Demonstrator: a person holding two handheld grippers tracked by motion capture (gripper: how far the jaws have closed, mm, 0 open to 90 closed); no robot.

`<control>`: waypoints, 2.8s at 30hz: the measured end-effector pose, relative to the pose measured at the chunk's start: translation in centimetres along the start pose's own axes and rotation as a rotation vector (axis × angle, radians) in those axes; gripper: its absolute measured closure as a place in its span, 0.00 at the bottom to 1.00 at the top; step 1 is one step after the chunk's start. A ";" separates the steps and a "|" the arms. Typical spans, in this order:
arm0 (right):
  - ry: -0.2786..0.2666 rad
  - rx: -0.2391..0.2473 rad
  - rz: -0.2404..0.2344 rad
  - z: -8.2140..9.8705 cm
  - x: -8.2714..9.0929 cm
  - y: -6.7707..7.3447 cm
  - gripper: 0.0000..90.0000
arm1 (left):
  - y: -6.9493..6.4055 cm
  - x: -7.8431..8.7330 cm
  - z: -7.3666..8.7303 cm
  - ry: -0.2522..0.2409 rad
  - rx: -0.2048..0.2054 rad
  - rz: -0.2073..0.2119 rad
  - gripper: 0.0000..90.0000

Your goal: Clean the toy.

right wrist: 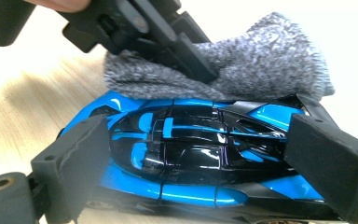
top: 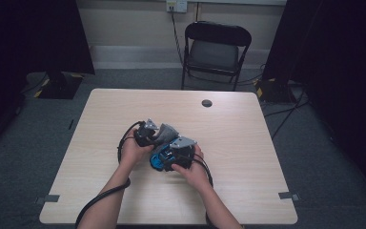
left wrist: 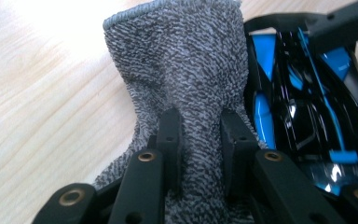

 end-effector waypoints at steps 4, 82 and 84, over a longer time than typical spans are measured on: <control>0.000 0.000 0.000 0.0 0.0 0.0 0.07 | 0.0 0.5 0.6 -0.006 0.002 0.001 0.81; -0.002 0.003 -0.010 -0.1 0.0 0.2 0.07 | -0.4 7.5 1.8 -0.113 0.044 0.007 0.82; 0.000 0.004 -0.012 0.0 0.0 0.2 0.07 | 0.0 6.7 1.2 -0.102 0.026 0.001 0.82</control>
Point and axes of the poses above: each handheld gripper's, and its own axes: x roughly backward along the jaws, z roughly out of its underside, y roughly to its left, the point moved 6 cm from there along -x, roughly forward along the jaws, and after that the axes turned 13 degrees about z, right-handed, at the moved point
